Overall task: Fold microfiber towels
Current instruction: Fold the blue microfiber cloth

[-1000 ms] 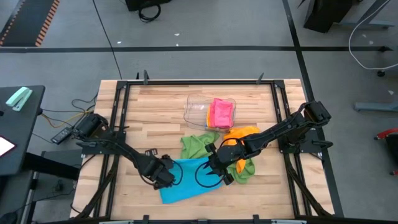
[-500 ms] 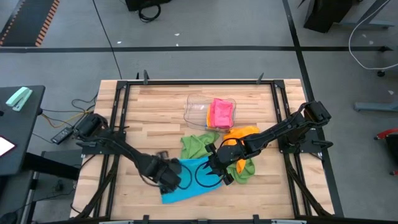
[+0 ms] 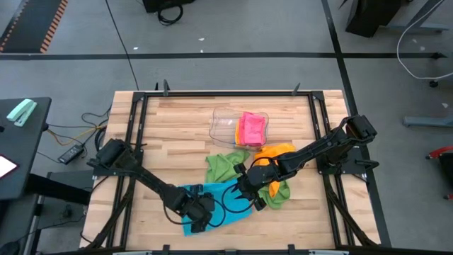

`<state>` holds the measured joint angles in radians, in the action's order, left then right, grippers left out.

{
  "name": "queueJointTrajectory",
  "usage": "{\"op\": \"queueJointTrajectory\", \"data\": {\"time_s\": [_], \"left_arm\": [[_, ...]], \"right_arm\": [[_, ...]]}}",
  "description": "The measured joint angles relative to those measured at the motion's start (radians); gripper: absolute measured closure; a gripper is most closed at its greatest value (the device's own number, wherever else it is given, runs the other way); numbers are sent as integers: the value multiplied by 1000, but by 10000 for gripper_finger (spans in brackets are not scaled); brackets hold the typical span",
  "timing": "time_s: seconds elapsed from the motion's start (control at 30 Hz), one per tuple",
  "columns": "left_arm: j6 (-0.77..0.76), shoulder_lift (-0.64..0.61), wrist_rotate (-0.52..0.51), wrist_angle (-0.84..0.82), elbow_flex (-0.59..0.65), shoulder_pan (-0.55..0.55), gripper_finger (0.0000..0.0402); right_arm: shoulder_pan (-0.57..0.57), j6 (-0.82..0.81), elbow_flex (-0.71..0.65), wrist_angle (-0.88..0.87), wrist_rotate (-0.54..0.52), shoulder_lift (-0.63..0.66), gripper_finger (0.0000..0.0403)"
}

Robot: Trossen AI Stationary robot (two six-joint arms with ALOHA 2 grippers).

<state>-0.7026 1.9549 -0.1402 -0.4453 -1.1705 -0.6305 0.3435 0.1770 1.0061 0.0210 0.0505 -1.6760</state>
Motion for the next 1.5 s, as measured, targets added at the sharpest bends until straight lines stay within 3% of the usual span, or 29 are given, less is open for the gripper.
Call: {"op": "queueJointTrajectory", "data": {"time_s": [0.3,0.73,1.1,1.27,1.4,1.5], "left_arm": [[-67,-53,145,-100,-11,-103,247],[-94,-112,121,-168,-13,-95,271],[-130,-126,128,-445,-14,-168,277],[-148,-167,28,-547,-14,-214,287],[-31,-176,-14,-626,-15,-245,280],[166,-171,-15,-628,-15,-271,267]], "right_arm": [[0,-28,0,4,7,0,274],[40,-70,1,148,7,-26,274],[44,-150,0,196,-76,-43,274],[44,-138,0,230,-77,-43,274],[44,-113,0,230,-78,-43,274],[44,-95,0,216,-77,-43,274]]}}
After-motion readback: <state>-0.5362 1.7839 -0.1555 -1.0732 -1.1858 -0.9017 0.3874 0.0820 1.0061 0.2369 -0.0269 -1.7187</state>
